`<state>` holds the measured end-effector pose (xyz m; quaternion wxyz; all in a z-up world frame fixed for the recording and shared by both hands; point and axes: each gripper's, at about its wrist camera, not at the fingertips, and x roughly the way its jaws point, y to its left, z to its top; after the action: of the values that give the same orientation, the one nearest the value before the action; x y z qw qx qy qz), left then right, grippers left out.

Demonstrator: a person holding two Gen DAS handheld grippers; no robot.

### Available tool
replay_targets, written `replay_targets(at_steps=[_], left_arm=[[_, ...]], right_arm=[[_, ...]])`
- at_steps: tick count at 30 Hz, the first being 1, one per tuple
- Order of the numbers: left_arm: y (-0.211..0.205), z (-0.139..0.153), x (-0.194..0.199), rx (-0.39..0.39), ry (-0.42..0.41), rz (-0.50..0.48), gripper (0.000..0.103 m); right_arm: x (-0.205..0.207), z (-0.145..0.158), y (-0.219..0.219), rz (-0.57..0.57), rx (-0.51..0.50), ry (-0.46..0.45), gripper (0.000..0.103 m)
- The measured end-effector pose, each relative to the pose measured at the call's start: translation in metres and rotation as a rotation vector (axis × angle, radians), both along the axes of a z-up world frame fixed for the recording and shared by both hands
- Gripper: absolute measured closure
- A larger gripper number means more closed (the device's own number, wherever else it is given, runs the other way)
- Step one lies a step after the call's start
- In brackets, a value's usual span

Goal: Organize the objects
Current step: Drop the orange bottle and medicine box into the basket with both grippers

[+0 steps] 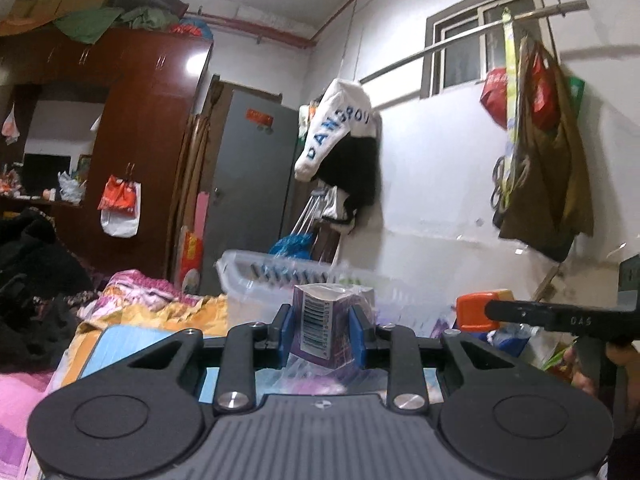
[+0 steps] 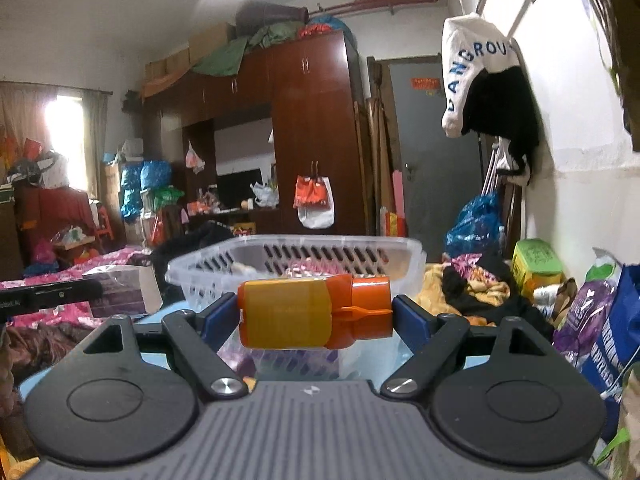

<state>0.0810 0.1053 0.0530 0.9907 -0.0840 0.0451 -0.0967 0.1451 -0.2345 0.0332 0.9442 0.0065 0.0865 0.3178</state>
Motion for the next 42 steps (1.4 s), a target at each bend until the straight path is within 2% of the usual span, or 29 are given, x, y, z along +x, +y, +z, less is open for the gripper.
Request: replay_targets(at_steps=[8, 11, 18, 22, 26, 30, 33, 35, 36, 37, 38, 41, 42], left_arm=[[-0.005, 0.027, 0.031, -0.022, 0.008, -0.015, 0.072], [-0.004, 0.038, 0.053, -0.032, 0.036, -0.018, 0.072], [0.000, 0.060, 0.120, -0.043, 0.128, 0.040, 0.072], [-0.005, 0.060, 0.147, -0.028, 0.174, 0.045, 0.072], [-0.017, 0.057, 0.172, 0.019, 0.238, 0.072, 0.072], [-0.024, 0.053, 0.178, 0.069, 0.268, 0.110, 0.072], [-0.022, 0.051, 0.177, 0.074, 0.262, 0.132, 0.072], [-0.025, 0.049, 0.178, 0.105, 0.267, 0.144, 0.066], [-0.027, 0.048, 0.179, 0.123, 0.271, 0.143, 0.054], [-0.030, 0.047, 0.178, 0.136, 0.269, 0.141, 0.041], [-0.031, 0.045, 0.172, 0.147, 0.265, 0.134, 0.036], [-0.037, 0.045, 0.147, 0.186, 0.214, 0.130, 0.034], [-0.040, 0.044, 0.135, 0.207, 0.195, 0.135, 0.030]], right_arm=[[0.018, 0.013, 0.007, 0.001, -0.009, 0.004, 0.018], [0.032, 0.017, 0.014, 0.005, -0.012, 0.024, 0.018], [0.085, 0.026, 0.039, -0.061, -0.073, 0.081, 0.018], [0.113, 0.019, 0.053, -0.107, -0.137, 0.113, 0.018], [0.129, 0.007, 0.063, -0.113, -0.166, 0.177, 0.018], [0.132, -0.002, 0.069, -0.112, -0.198, 0.196, 0.018], [0.134, 0.002, 0.069, -0.115, -0.204, 0.198, 0.018], [0.134, 0.005, 0.070, -0.119, -0.199, 0.208, 0.017], [0.134, 0.005, 0.070, -0.116, -0.201, 0.218, 0.013], [0.135, 0.007, 0.070, -0.108, -0.213, 0.232, 0.001], [0.133, 0.009, 0.071, -0.107, -0.218, 0.221, 0.000], [0.112, 0.016, 0.059, -0.137, -0.202, 0.149, 0.000], [0.102, 0.018, 0.052, -0.132, -0.188, 0.138, 0.000]])
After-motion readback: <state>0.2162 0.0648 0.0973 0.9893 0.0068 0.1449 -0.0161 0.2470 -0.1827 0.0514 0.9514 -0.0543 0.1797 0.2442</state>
